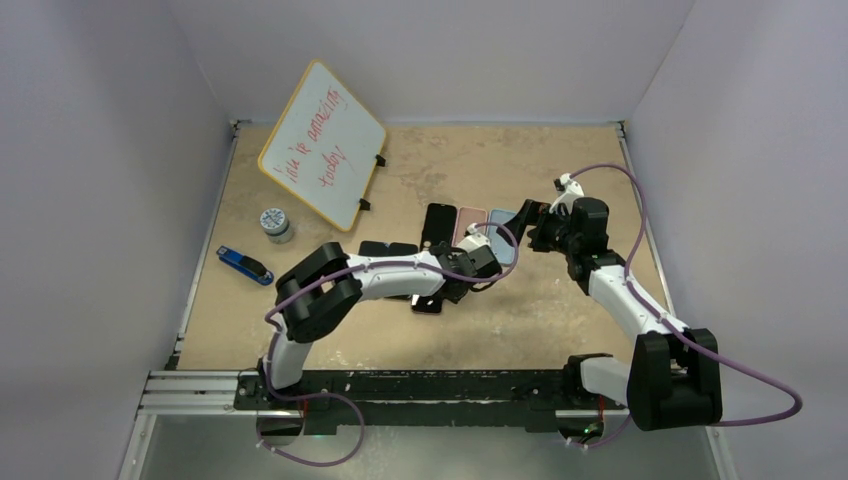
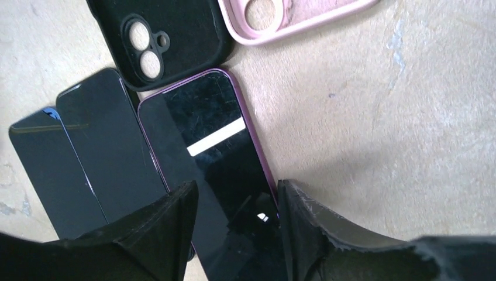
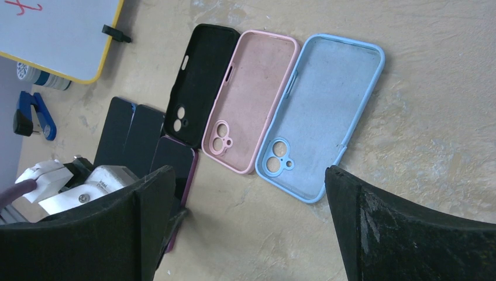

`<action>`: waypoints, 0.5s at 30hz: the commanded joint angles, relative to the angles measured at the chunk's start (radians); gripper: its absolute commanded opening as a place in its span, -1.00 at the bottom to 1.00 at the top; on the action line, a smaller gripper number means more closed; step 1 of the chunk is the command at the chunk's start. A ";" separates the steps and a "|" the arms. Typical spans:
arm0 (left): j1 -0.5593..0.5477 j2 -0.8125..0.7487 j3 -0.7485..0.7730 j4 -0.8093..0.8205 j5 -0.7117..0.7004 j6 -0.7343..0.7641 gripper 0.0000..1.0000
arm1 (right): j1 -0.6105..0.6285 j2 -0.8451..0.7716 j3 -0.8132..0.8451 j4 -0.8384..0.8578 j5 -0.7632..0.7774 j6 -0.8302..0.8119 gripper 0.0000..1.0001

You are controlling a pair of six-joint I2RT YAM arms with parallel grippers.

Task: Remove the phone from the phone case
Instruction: Place the phone at the center of the board.

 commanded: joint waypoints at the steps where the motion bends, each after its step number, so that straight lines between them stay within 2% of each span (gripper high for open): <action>1: 0.032 0.023 -0.012 0.026 -0.055 0.046 0.03 | 0.006 -0.021 -0.003 0.030 -0.002 0.002 0.98; 5: 0.050 0.013 -0.004 0.021 -0.076 0.070 0.04 | 0.005 -0.021 -0.003 0.030 -0.004 0.000 0.98; 10: 0.039 -0.075 -0.035 0.044 0.003 0.068 0.40 | 0.006 -0.022 -0.001 0.028 -0.009 -0.002 0.98; 15: 0.021 -0.212 -0.134 0.054 0.101 0.031 0.45 | 0.005 -0.020 0.002 0.025 -0.010 -0.004 0.98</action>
